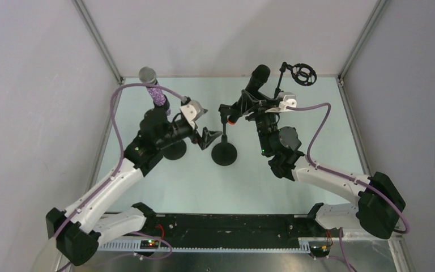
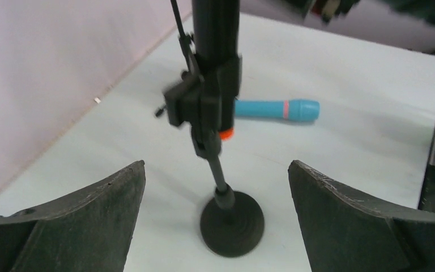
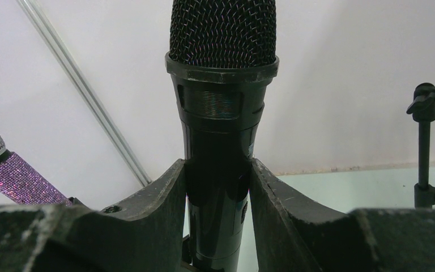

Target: Attach the microphones to the stand

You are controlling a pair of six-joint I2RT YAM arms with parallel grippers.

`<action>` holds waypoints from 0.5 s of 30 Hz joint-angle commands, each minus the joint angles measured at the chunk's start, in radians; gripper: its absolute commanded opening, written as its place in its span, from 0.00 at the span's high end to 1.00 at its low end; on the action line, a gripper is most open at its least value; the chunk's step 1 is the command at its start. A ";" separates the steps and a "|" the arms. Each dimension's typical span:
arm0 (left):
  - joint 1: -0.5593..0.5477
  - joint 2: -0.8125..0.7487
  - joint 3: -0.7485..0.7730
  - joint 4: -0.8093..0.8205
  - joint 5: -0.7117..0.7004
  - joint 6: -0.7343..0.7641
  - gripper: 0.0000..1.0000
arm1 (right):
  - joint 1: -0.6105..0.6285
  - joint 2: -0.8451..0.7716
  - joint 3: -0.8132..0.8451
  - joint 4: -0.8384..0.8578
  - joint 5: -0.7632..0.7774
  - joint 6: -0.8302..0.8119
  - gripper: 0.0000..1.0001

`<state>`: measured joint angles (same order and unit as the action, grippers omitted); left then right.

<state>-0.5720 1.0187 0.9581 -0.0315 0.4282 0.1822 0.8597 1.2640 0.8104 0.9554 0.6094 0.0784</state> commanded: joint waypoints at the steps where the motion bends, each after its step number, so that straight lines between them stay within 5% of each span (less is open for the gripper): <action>1: -0.028 0.028 -0.122 0.141 -0.033 -0.104 0.01 | 0.001 -0.019 0.061 0.082 -0.009 0.014 1.00; 6: -0.036 0.171 -0.142 0.228 0.000 -0.112 0.08 | 0.011 -0.036 0.060 0.059 -0.011 0.008 1.00; 15: -0.051 0.317 -0.174 0.359 0.008 -0.072 0.02 | 0.016 -0.061 0.059 0.018 -0.030 0.010 1.00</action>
<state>-0.6117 1.2999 0.7963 0.2035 0.4301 0.1032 0.8692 1.2518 0.8135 0.9268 0.6003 0.0780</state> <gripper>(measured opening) 0.993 0.446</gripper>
